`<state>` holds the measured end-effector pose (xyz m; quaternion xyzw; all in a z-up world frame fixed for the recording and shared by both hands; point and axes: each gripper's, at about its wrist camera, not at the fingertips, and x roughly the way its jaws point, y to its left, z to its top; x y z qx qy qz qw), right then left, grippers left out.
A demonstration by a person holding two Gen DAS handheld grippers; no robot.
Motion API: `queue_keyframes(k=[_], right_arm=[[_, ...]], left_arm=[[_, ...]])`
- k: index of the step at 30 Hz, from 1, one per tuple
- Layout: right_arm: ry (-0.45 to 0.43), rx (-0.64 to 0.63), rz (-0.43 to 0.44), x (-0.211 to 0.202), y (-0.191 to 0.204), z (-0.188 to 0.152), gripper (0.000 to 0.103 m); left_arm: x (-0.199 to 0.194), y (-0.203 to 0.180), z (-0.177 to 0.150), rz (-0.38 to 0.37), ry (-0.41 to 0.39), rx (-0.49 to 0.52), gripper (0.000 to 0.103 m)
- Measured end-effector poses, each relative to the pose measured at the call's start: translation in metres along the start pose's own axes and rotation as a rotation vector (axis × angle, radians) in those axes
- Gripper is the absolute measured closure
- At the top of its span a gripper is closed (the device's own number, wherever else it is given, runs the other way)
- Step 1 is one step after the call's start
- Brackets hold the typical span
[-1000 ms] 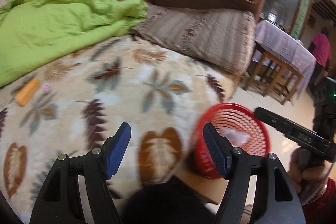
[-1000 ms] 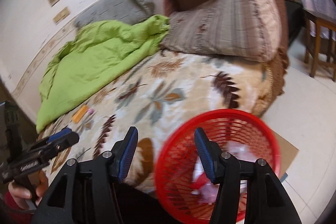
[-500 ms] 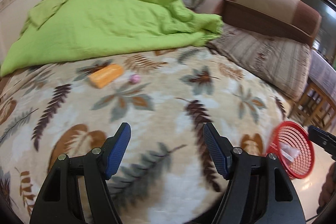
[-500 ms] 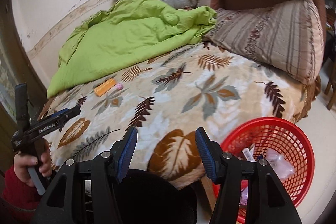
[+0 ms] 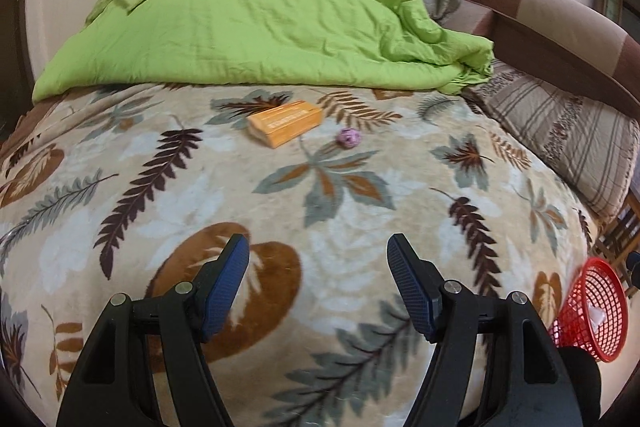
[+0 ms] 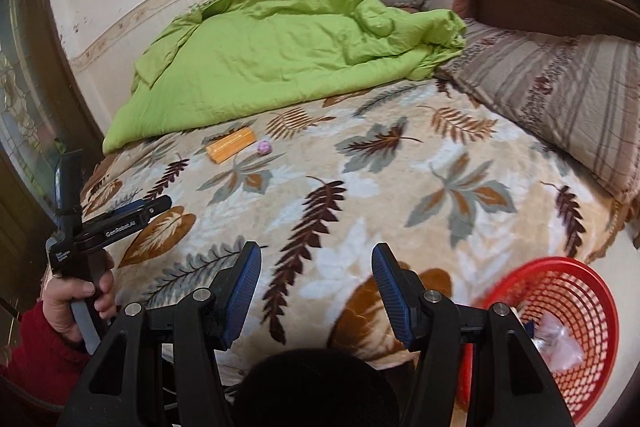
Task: Collect trash
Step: 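Move both grippers back over the orange packet and purple wrapper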
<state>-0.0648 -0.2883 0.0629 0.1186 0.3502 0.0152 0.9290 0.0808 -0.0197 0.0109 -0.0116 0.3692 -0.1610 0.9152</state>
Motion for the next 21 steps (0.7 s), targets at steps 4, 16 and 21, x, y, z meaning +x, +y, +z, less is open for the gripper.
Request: queue_keyframes(k=[4,16,21], right_arm=[[0.03,-0.03,0.043,0.022,0.013,0.009,0.041],[0.141,-0.012,0.208,0.167,0.063,0.084,0.041],[0.174,0.046,0.166,0.255,0.074,0.113,0.05]], left_arm=[[0.009,0.014,0.001,0.037,0.006,-0.031,0.032],[0.069,0.066,0.034,0.23,0.008,-0.182,0.032],[0.069,0.086,0.033,0.24,0.0,-0.235,0.032]])
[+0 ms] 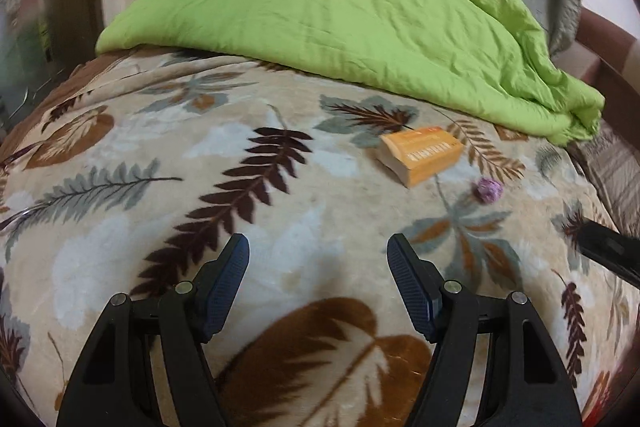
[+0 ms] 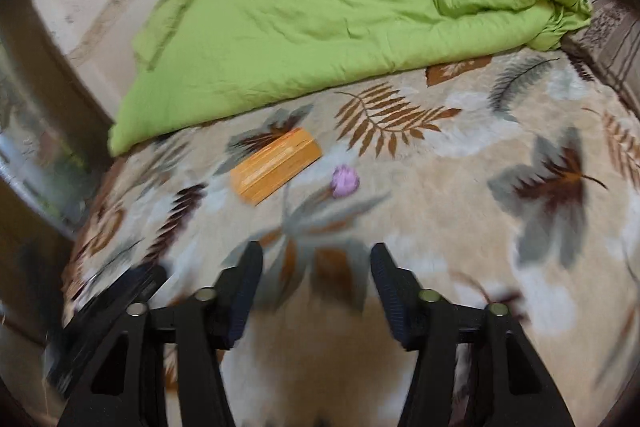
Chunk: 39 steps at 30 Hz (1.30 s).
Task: Collect trash
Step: 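Move both grippers back over the orange packet and purple wrapper, then grasp the purple wrapper with the right gripper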
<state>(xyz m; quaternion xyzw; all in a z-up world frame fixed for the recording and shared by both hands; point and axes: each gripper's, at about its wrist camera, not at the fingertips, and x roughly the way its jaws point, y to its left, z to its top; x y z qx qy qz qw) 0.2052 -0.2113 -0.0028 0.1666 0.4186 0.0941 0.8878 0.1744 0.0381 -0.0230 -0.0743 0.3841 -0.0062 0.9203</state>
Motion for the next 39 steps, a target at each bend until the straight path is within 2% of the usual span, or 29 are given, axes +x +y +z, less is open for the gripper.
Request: queue_keyframes(k=[3,7,9,10,14,16,21,25,27,30,36,39], right_arm=[[0.021,0.047,-0.029,0.044,-0.007,0.018,0.053],[0.022,0.043,-0.089,0.082,-0.009,0.035,0.056],[0.058,0.066,-0.083,0.101,-0.012,0.038,0.076],[0.067,0.07,-0.091,0.106,-0.013,0.038,0.076],[0.012,0.08,-0.06,0.082,-0.009,0.033,0.077],[-0.002,0.092,-0.035,0.059,-0.006,0.03,0.077],[-0.139,0.148,-0.036,-0.02,-0.006,-0.006,0.077],[-0.154,0.151,-0.043,-0.018,-0.019,-0.014,0.077],[-0.152,0.164,-0.047,-0.014,-0.028,-0.009,0.077],[-0.173,0.19,-0.03,-0.017,-0.039,-0.003,0.077],[-0.178,0.236,-0.013,-0.018,-0.056,0.003,0.077],[-0.181,0.254,-0.018,-0.019,-0.064,0.006,0.077]], left_arm=[[0.003,0.004,0.0,-0.008,0.012,-0.014,0.032],[0.007,0.0,0.001,-0.006,0.01,0.008,0.032],[0.01,-0.002,0.002,-0.016,0.017,0.011,0.032],[0.011,-0.003,0.002,-0.019,0.021,0.015,0.032],[0.01,-0.007,0.004,-0.034,0.004,0.034,0.032],[0.01,-0.011,0.004,-0.047,-0.001,0.053,0.033],[0.005,-0.034,0.002,-0.082,-0.033,0.161,0.032],[0.005,-0.046,0.008,-0.177,-0.02,0.188,0.029],[0.009,-0.055,0.017,-0.183,-0.022,0.227,0.027],[0.025,-0.069,0.039,-0.236,0.017,0.269,0.022],[0.085,-0.107,0.084,-0.241,0.103,0.433,0.022],[0.121,-0.117,0.095,-0.221,0.188,0.475,0.022]])
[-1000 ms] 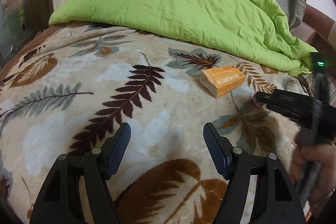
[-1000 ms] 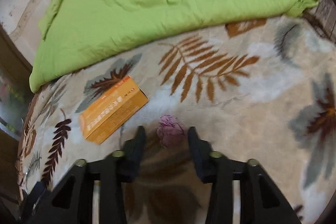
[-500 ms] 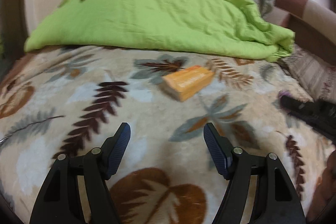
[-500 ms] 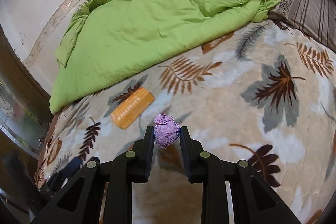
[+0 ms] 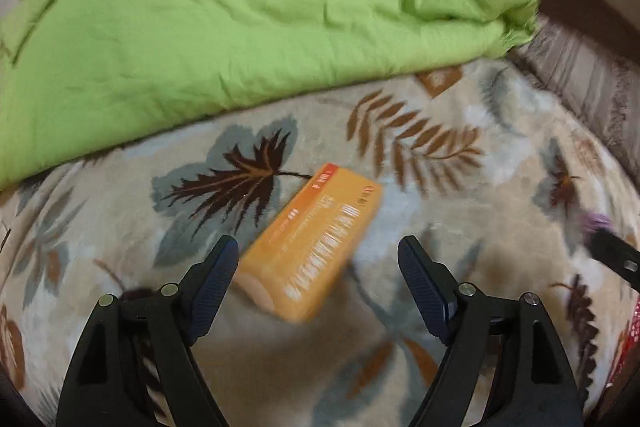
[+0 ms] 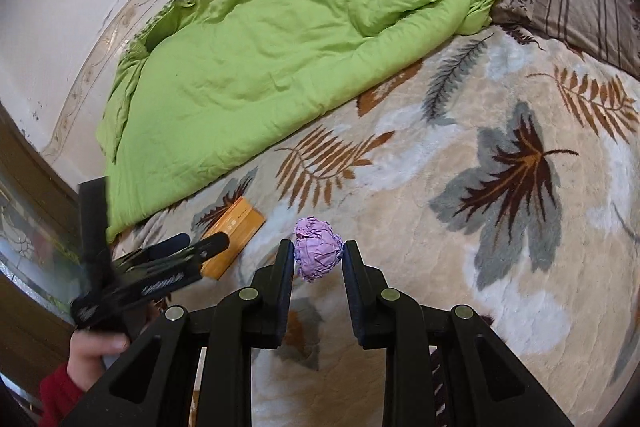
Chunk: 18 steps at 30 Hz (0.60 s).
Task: Collect trash
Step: 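Grasp the orange packet with the left gripper while the right holds the wrapper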
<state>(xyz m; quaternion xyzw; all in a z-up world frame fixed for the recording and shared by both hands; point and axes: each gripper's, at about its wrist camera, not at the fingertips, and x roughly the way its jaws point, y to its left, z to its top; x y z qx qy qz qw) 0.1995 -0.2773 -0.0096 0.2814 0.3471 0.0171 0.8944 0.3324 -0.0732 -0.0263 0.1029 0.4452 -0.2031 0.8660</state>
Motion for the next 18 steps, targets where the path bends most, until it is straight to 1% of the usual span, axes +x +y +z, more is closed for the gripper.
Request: queue_keyframes(k=[3,5,6,7,8,10,11,13,16,18], right_arm=[[-0.005,0.001,0.002,-0.001,-0.001,0.002,0.077],[0.0,-0.007,0.002,0.002,0.0,0.002,0.077],[0.004,-0.009,0.004,0.003,0.001,0.001,0.077],[0.006,-0.01,0.003,0.003,0.001,0.001,0.077],[0.007,-0.014,0.003,0.004,0.002,0.0,0.077],[0.008,-0.023,0.002,0.004,0.004,-0.001,0.077],[0.005,-0.032,-0.002,0.003,0.006,-0.002,0.077],[0.001,-0.045,-0.008,0.001,0.008,-0.003,0.077],[-0.008,-0.054,-0.017,-0.004,0.01,-0.007,0.077],[-0.014,-0.05,-0.011,-0.01,0.009,-0.008,0.077]], left_arm=[[0.021,-0.002,0.005,-0.011,0.045,0.044,0.022],[0.03,-0.002,0.003,-0.013,0.067,0.042,0.023],[0.035,-0.002,0.002,0.01,0.067,0.03,0.025],[0.036,-0.001,0.0,0.035,0.062,0.013,0.031],[0.038,0.0,-0.001,0.044,0.063,-0.005,0.044],[0.037,0.008,-0.005,0.002,0.065,-0.109,0.066],[0.034,0.011,-0.007,0.01,0.053,-0.135,0.075],[0.03,0.011,-0.011,0.034,0.048,-0.166,0.079],[0.022,0.007,-0.02,0.034,0.05,-0.194,0.079],[0.016,0.005,-0.025,0.019,0.055,-0.198,0.079]])
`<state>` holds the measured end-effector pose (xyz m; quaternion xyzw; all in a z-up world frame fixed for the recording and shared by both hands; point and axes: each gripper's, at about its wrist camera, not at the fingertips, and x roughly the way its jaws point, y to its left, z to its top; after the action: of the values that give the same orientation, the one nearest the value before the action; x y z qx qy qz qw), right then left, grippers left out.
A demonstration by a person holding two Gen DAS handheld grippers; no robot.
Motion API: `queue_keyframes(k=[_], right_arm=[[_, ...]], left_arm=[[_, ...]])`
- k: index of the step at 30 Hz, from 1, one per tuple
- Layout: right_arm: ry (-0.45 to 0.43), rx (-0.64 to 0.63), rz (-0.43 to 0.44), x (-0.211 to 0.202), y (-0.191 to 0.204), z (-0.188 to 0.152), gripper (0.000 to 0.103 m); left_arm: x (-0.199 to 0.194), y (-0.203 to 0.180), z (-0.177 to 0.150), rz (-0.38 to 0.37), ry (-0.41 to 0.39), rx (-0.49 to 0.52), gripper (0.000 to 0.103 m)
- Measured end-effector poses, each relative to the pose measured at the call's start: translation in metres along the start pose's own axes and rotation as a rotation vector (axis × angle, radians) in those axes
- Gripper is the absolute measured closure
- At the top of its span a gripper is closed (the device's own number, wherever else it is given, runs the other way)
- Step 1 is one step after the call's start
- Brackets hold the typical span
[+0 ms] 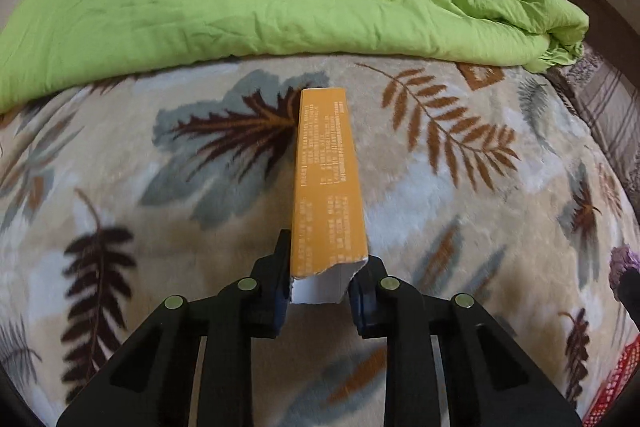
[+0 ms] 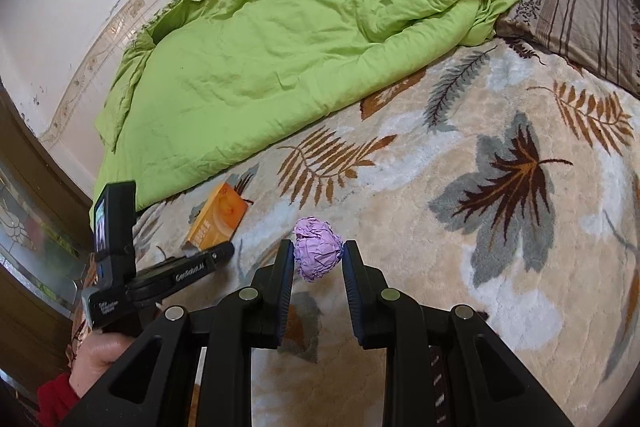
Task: Collect trash
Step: 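Grasp the orange packet with the left gripper while the right holds the wrapper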
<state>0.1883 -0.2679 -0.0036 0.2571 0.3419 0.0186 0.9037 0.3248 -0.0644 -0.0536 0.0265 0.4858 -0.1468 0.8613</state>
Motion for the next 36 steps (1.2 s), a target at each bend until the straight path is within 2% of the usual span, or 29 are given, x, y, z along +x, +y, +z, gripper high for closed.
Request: queue_keyframes(k=[6,7,9,10,11,17,21,22,23,24,30,36], right_arm=[[-0.03,0.002,-0.009,-0.011,-0.005,0.003,0.077],[-0.029,0.005,-0.008,-0.011,-0.006,0.003,0.077],[-0.025,0.006,-0.004,-0.01,-0.006,0.003,0.077],[-0.024,0.004,0.0,-0.009,-0.005,0.003,0.077],[-0.024,0.001,0.002,-0.009,-0.003,0.003,0.077],[-0.016,-0.008,0.016,-0.005,0.001,0.004,0.077],[-0.008,-0.013,0.011,-0.001,0.002,0.005,0.077],[-0.005,-0.014,0.009,0.0,0.002,0.005,0.077],[-0.003,-0.014,0.008,0.001,0.002,0.005,0.077],[-0.002,-0.015,0.008,0.002,0.002,0.005,0.077],[-0.008,-0.033,0.003,-0.001,0.005,0.004,0.077],[-0.03,-0.063,0.014,-0.019,0.012,-0.002,0.077]], left_arm=[[-0.018,0.001,-0.019,-0.028,0.025,0.015,0.079],[-0.02,0.002,-0.023,-0.033,0.029,0.018,0.076],[-0.022,0.003,-0.028,-0.033,0.031,0.028,0.052],[-0.024,0.004,-0.03,-0.014,0.021,0.033,0.035],[-0.028,0.005,-0.031,0.012,-0.004,0.038,0.035],[-0.029,0.015,-0.014,-0.02,-0.044,-0.006,0.035],[-0.013,0.011,0.0,-0.011,-0.031,-0.02,0.037],[-0.008,0.009,0.001,0.006,-0.018,-0.019,0.052],[-0.003,0.008,0.001,0.008,-0.002,-0.022,0.075],[0.002,0.007,0.002,0.027,0.01,-0.031,0.078],[-0.018,0.013,-0.011,0.024,-0.025,-0.075,0.079],[-0.079,0.003,-0.043,-0.01,-0.11,-0.063,0.079]])
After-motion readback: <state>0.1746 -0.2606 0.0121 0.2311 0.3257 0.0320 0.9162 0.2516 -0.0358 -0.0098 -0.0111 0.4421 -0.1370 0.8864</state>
